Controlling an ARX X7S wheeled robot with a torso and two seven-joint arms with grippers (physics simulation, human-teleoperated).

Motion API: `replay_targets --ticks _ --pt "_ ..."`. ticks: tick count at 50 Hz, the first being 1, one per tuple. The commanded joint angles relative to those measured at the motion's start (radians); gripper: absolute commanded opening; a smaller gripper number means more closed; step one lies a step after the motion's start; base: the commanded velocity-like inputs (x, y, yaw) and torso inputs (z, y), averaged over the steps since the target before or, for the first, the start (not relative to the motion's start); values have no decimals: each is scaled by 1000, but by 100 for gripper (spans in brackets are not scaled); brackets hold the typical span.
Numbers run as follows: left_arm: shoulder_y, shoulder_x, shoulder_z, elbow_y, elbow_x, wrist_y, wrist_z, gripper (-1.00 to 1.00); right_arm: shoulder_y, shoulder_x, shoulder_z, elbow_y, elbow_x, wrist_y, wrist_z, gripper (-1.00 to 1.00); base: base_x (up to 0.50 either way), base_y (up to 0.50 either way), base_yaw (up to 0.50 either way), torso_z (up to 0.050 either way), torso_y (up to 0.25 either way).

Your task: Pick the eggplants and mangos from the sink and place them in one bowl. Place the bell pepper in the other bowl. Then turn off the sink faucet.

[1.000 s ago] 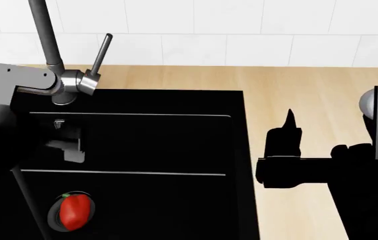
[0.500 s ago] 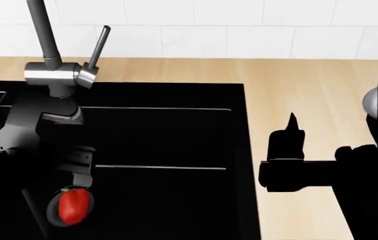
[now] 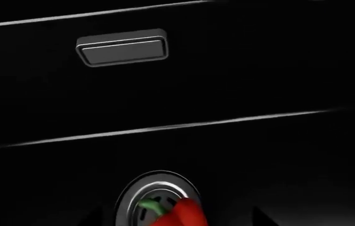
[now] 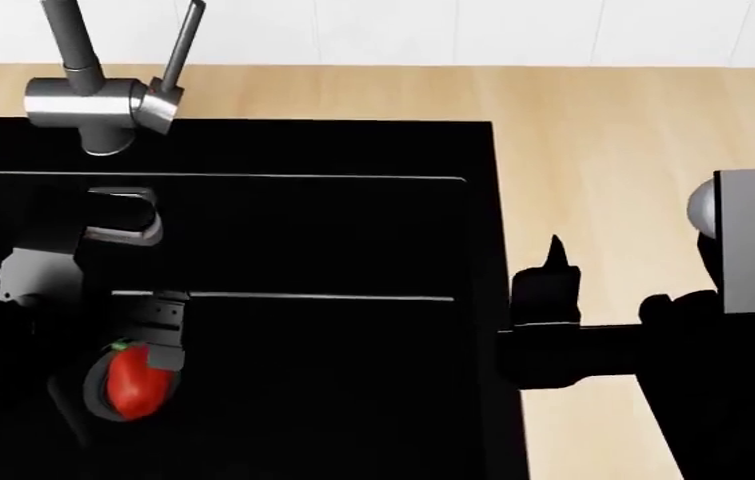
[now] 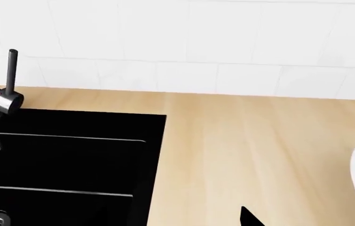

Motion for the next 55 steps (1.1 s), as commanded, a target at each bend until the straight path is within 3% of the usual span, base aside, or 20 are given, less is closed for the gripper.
replay_targets --ticks 1,17,37,43,44,55 --pt "-15 36 7 -100 37 59 54 100 30 -27 -15 23 -19 25 -19 100 0 0 0 24 -148" --pt "-57 94 22 -226 65 89 112 100 305 -45 -73 137 60 188 0 100 0 0 0 30 -168" --pt "-45 101 26 -230 60 75 124 100 311 -44 -76 128 70 187 9 100 0 0 0 29 -167" --pt "-49 77 -23 -194 11 38 55 100 297 -41 -74 122 69 178 9 100 0 0 0 0 0" --pt "-51 66 -25 -173 7 31 51 -100 302 -40 -74 122 74 179 12 100 0 0 0 0 0" --pt "-39 -28 -83 31 -86 -79 -70 -100 324 -53 -82 136 70 186 6 100 0 0 0 0 0"
